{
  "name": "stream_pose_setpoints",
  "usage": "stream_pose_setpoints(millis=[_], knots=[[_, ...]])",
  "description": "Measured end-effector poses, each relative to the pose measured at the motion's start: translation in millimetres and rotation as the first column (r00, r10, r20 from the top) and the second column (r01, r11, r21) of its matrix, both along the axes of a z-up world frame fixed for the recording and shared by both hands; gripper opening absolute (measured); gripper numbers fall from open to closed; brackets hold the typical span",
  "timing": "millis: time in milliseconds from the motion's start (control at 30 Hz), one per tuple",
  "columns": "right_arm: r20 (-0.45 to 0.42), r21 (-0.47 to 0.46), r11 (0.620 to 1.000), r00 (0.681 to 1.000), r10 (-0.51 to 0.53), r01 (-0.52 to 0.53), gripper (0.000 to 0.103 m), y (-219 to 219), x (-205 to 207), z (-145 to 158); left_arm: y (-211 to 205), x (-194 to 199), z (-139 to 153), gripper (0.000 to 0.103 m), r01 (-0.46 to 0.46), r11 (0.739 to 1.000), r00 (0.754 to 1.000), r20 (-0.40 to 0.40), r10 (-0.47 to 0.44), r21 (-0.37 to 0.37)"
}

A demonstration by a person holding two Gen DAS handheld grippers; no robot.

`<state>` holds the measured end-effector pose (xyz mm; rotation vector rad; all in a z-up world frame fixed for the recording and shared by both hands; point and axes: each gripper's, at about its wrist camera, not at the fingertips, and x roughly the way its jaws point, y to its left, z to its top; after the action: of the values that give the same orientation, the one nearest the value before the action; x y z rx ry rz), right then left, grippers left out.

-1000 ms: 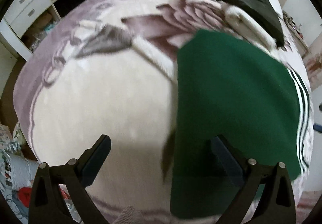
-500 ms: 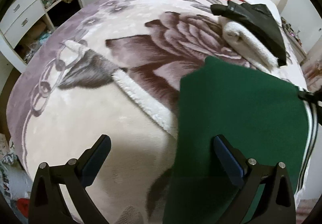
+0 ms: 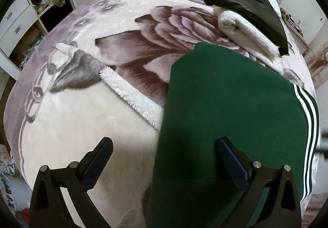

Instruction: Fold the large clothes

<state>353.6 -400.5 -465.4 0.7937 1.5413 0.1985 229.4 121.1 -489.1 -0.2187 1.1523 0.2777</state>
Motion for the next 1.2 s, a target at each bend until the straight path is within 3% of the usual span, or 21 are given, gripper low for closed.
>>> stream_pose_setpoints(millis=[133,233,300,333,367,400,433,467,667,733,833,933,1000,1100,1200], knots=[[-0.058,0.025,0.999,0.997,0.045,-0.044,0.078,-6,-62,-26,-2,-11,0,0.103,0.005,1.000,1.000,-0.016,-0.005,-0.018],[-0.079,0.136,0.990,0.995,0.053,-0.042,0.079,1,-76,-59,-6,-18,-3,0.103,0.017,1.000,0.999,-0.037,-0.017,-0.016],[-0.075,0.151,0.988,0.996,0.054,-0.042,0.080,12,-75,-69,-9,-21,-6,0.103,0.032,0.999,0.998,-0.053,-0.032,-0.004],[-0.036,0.112,0.993,0.998,0.044,-0.039,0.074,17,-74,-63,-11,-23,-6,0.103,0.041,0.999,0.998,-0.056,-0.040,0.004],[-0.011,0.071,0.997,0.999,0.043,-0.043,0.052,22,-73,-59,-12,-25,-7,0.103,0.047,0.999,0.997,-0.061,-0.046,0.012],[0.009,0.016,0.999,0.999,0.045,-0.045,0.040,25,-74,-52,-14,-27,-7,0.103,0.054,0.998,0.996,-0.066,-0.052,0.018],[0.021,-0.040,0.999,0.999,0.033,-0.032,0.020,25,-79,-44,-16,-28,-7,0.103,0.060,0.998,0.996,-0.066,-0.058,0.019],[0.034,-0.046,0.999,0.999,0.002,-0.001,0.013,23,-85,-35,-18,-30,-6,0.103,0.064,0.998,0.996,-0.063,-0.063,0.018],[0.033,0.059,0.981,0.982,-0.186,0.184,0.012,11,-129,18,-27,-30,1,0.103,0.078,0.997,0.996,-0.048,-0.079,-0.019],[0.027,0.030,0.974,0.973,-0.227,0.227,0.012,2,-137,29,-29,-28,2,0.103,0.083,0.996,0.996,-0.039,-0.084,-0.030],[-0.025,-0.041,0.959,0.960,-0.280,0.279,0.012,-19,-141,14,-32,-22,-3,0.103,0.096,0.994,0.995,-0.035,-0.098,-0.053],[-0.089,-0.118,0.960,0.960,-0.265,0.254,0.012,-26,-140,-34,-35,-17,-15,0.103,0.110,0.993,0.992,-0.050,-0.112,-0.054],[-0.100,-0.197,0.967,0.978,-0.185,0.163,0.014,-12,-126,-62,-34,-14,-22,0.103,0.114,0.992,0.992,-0.054,-0.117,-0.056],[-0.159,-0.221,0.974,0.984,-0.082,0.046,0.024,3,-105,-78,-30,-10,-21,0.103,0.120,0.991,0.991,-0.060,-0.124,-0.066],[-0.184,-0.195,0.981,0.982,-0.037,0.000,0.029,-3,-92,-67,-30,-9,-11,0.103,0.123,0.991,0.991,-0.054,-0.126,-0.054]])
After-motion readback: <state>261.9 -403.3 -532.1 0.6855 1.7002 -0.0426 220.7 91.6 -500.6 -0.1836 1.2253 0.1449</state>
